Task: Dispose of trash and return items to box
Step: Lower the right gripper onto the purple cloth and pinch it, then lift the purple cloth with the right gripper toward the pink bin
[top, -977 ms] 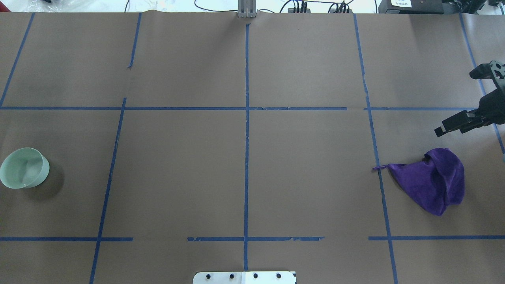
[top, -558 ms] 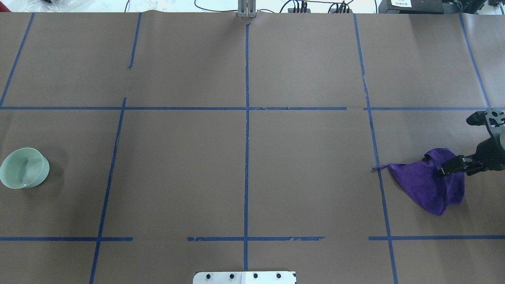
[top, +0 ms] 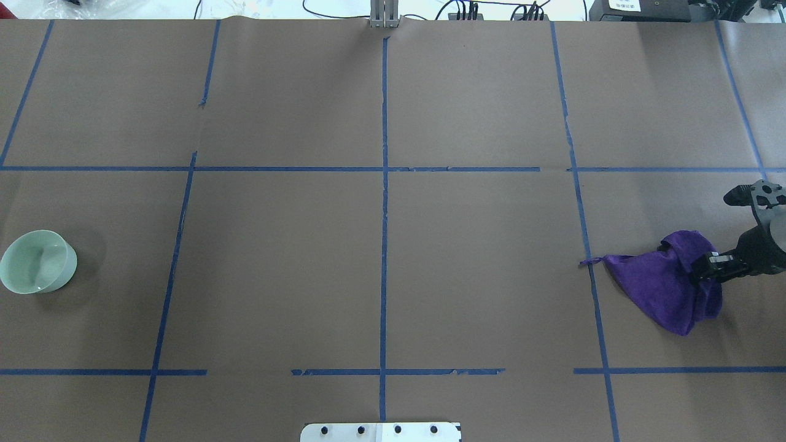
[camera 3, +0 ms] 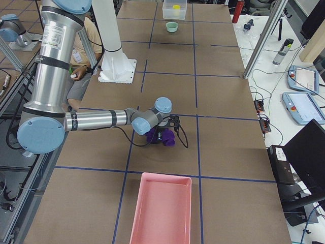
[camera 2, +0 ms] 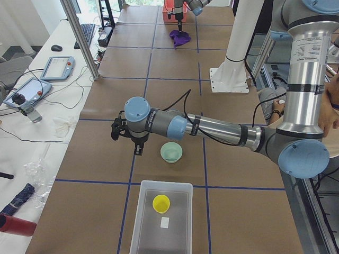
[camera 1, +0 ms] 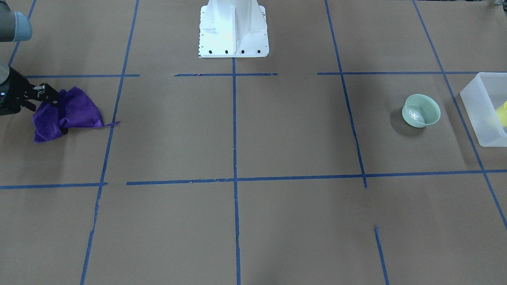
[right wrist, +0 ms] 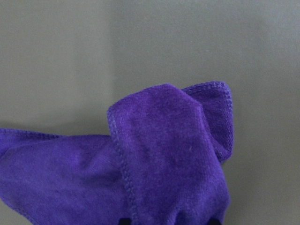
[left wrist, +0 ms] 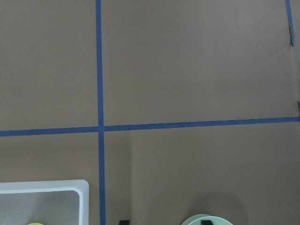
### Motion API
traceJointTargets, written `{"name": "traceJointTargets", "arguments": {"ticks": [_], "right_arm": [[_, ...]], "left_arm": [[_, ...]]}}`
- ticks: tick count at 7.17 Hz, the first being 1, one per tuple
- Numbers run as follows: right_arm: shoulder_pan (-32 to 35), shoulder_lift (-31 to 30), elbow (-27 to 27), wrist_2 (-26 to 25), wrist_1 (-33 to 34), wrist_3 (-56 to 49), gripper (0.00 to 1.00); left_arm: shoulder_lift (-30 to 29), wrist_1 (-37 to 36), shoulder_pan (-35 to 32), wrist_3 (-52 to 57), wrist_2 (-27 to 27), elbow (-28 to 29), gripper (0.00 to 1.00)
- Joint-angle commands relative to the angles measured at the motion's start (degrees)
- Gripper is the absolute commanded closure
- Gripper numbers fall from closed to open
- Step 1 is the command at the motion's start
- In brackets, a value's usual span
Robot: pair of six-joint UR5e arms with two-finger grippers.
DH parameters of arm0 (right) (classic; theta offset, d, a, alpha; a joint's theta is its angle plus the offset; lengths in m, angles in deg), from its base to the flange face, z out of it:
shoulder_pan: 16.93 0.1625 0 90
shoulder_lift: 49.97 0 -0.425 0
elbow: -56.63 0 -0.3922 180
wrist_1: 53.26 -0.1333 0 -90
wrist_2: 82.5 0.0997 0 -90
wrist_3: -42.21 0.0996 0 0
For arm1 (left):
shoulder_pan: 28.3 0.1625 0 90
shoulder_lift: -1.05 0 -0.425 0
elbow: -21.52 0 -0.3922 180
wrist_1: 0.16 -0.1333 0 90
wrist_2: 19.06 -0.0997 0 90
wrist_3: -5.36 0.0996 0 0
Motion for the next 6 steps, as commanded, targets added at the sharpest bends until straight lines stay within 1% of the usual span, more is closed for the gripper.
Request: {"name": "traceJointTargets", "arguments": {"ticks": [1,2,3,4,5,6], "right_arm": [[0.06,0.42,1.45,0.46,-0.18,2.91,1.00],[0.93,-0.28,3.99,-0.23,-0.35,2.73,1.00],[4.68,-1.24,7.32,0.28,-0.35,2.12,1.00],[10.46,-1.60,10.83,1.68,-0.09,1.94,1.00],[20.18,-1.34,11.82,7.52,0.00,-1.28,1.00],[29.15,-2.30,10.70,13.67,0.95,-10.53,1.00]], "left_arm": [[-0.81,0.14,6.78,-9.77,-1.58,-4.49,0.39],[-0.37,0.14,9.60,-9.90,-5.69,-4.61,0.39],[0.42,0.31,13.55,-9.82,-10.25,-4.43,0.39],[2.60,4.40,14.81,-9.29,-13.78,-4.52,0.39],[5.75,12.28,14.99,-9.29,-14.08,-3.74,0.39],[7.53,19.23,14.99,-9.11,-13.56,-3.38,0.39]]}}
